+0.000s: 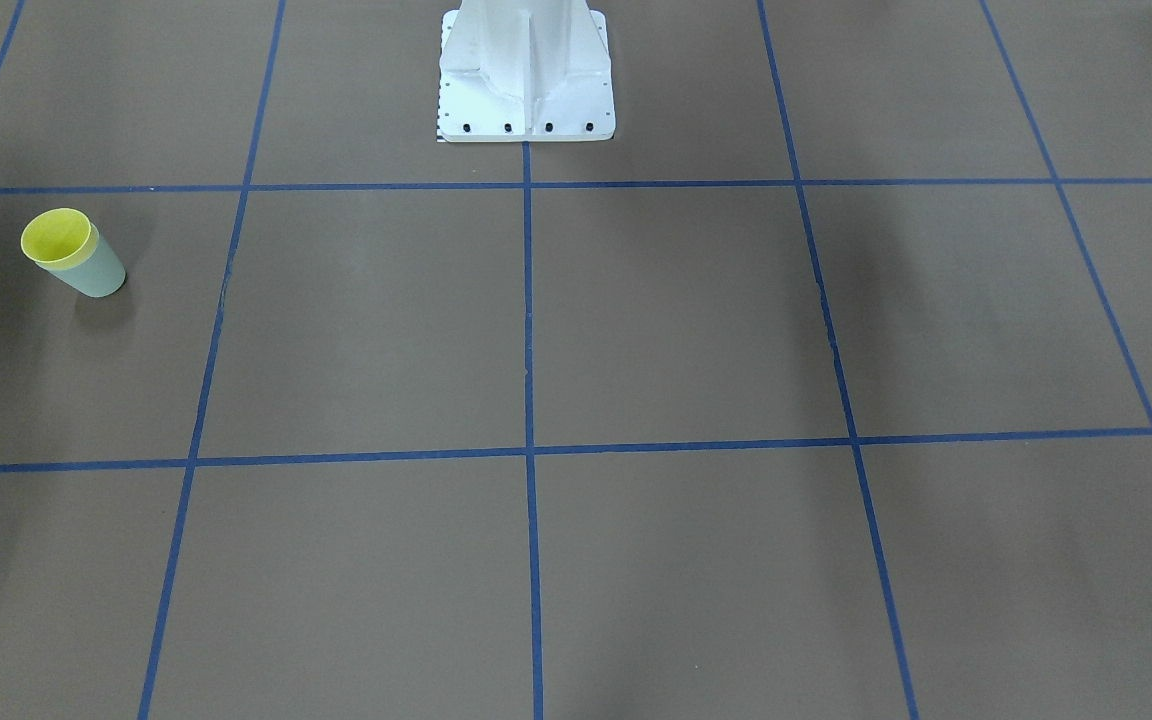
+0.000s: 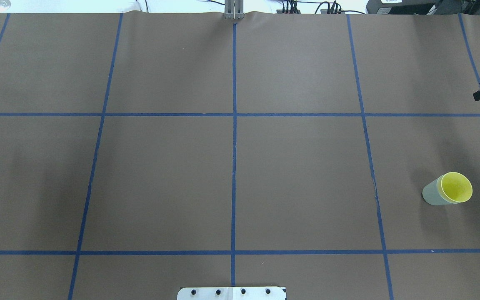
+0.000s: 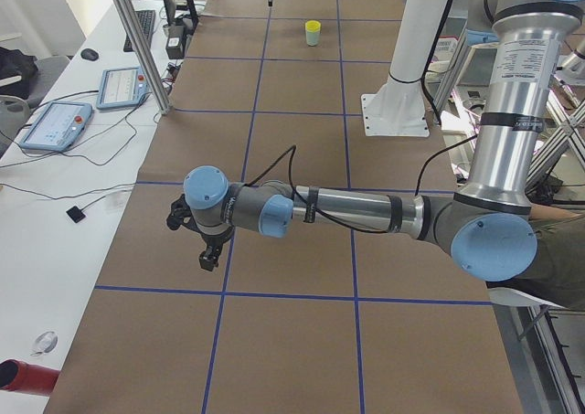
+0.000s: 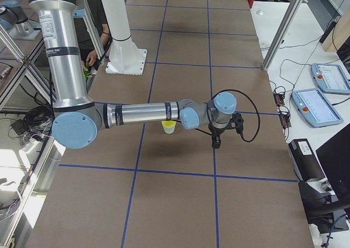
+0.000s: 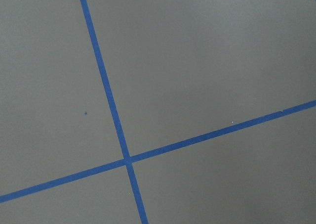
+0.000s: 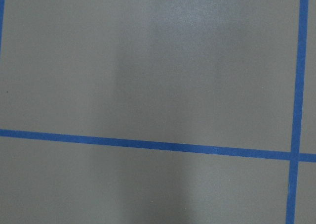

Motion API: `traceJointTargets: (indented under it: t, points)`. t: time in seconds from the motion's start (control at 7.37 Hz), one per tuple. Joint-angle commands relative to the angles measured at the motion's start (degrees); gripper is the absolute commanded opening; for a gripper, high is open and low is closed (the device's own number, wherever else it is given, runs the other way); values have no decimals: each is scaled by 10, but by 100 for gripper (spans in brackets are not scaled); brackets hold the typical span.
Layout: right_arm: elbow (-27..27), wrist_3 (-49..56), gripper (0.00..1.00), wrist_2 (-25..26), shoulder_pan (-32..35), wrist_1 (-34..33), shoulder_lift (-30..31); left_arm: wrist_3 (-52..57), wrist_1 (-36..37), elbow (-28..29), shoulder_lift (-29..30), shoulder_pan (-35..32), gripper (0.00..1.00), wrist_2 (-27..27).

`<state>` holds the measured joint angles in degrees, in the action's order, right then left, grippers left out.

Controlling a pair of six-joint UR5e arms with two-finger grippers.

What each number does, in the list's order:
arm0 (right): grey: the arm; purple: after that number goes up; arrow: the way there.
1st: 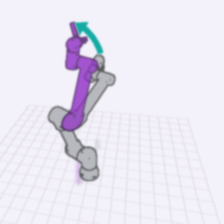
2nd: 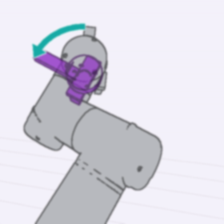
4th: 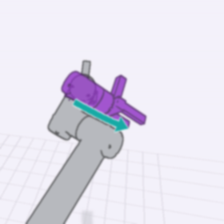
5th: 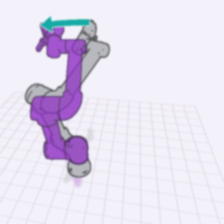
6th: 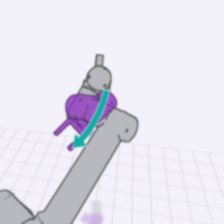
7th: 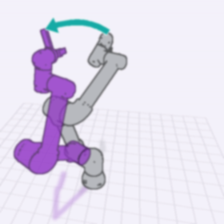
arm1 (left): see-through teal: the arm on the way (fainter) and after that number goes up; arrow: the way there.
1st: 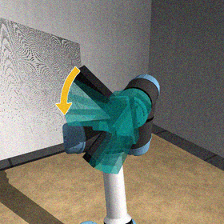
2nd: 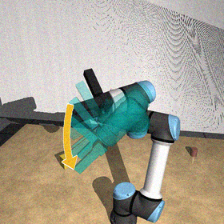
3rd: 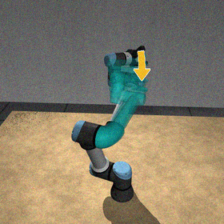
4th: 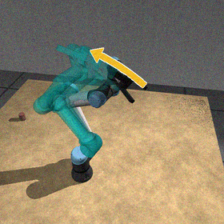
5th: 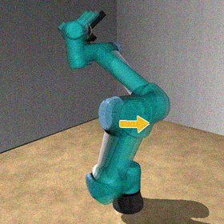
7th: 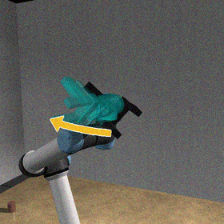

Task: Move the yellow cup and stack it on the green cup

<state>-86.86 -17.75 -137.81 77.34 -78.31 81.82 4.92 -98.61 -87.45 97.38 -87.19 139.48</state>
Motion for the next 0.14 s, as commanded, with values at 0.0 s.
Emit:
traceJointTargets:
  t: [0.0]
  points:
    - [0, 0, 99, 0, 0, 0, 0, 0, 1, 0, 0, 0, 100, 0]
